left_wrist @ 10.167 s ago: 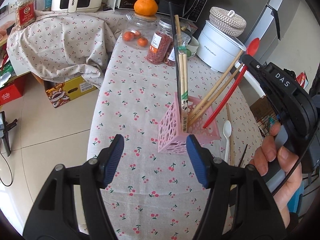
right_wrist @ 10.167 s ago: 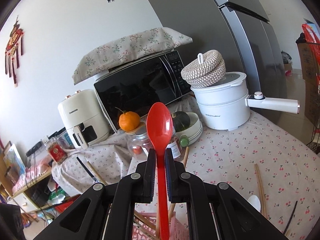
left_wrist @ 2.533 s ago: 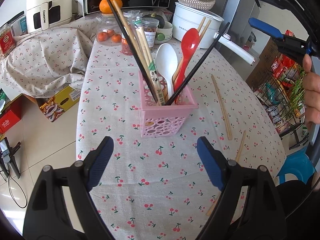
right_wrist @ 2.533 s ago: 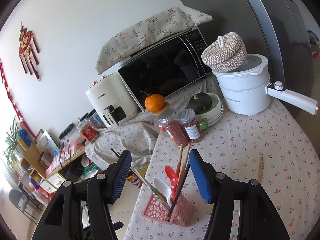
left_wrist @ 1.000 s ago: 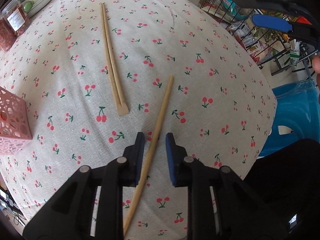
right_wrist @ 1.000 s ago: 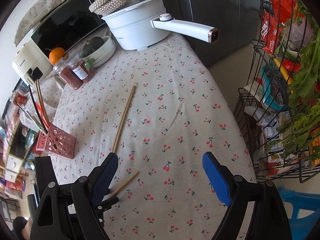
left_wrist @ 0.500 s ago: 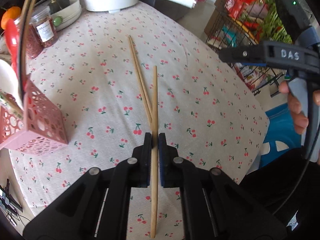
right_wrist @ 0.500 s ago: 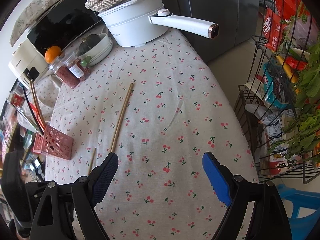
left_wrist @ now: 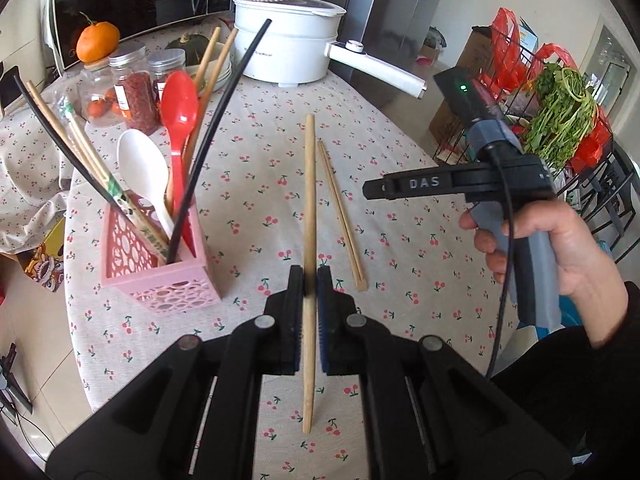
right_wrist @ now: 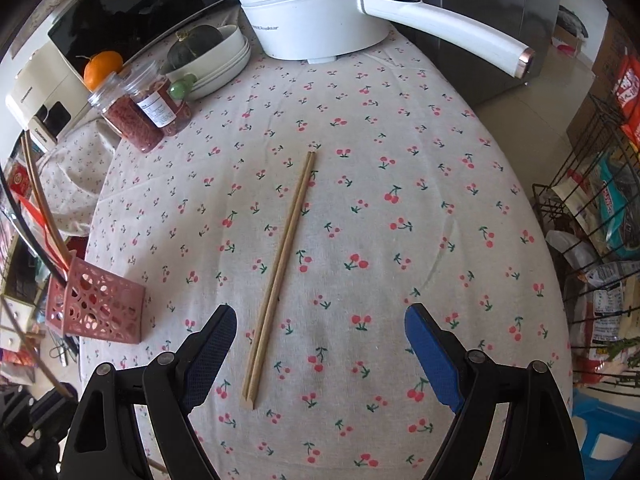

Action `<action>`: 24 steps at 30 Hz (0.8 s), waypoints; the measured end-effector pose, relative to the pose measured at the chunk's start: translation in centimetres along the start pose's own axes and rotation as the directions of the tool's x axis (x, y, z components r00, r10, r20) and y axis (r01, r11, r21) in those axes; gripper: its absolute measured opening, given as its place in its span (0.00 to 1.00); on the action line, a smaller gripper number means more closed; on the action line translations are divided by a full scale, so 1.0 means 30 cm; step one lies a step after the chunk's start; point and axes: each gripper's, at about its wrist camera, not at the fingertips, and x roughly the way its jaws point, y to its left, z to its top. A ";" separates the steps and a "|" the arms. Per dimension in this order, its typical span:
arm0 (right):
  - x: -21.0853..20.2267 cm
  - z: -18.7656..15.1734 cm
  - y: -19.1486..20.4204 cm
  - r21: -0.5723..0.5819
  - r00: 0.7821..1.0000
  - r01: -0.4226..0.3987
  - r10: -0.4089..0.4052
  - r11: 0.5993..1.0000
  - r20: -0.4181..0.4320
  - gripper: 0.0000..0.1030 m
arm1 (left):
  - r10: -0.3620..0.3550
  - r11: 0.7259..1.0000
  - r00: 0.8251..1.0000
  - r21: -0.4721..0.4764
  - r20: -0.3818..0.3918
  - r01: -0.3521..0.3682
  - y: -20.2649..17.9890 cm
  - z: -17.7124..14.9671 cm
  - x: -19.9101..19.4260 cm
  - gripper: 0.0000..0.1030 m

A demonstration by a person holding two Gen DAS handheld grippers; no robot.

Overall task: Organize utensils
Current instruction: 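Lift the wooden chopstick with the left gripper while the right gripper grasps another wooden chopstick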

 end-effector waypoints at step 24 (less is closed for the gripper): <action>0.182 0.098 0.097 -0.057 0.999 0.045 -0.045 0.997 0.001 0.09 | -0.004 0.999 0.999 -0.036 0.041 0.006 0.055 0.023 -0.046 0.07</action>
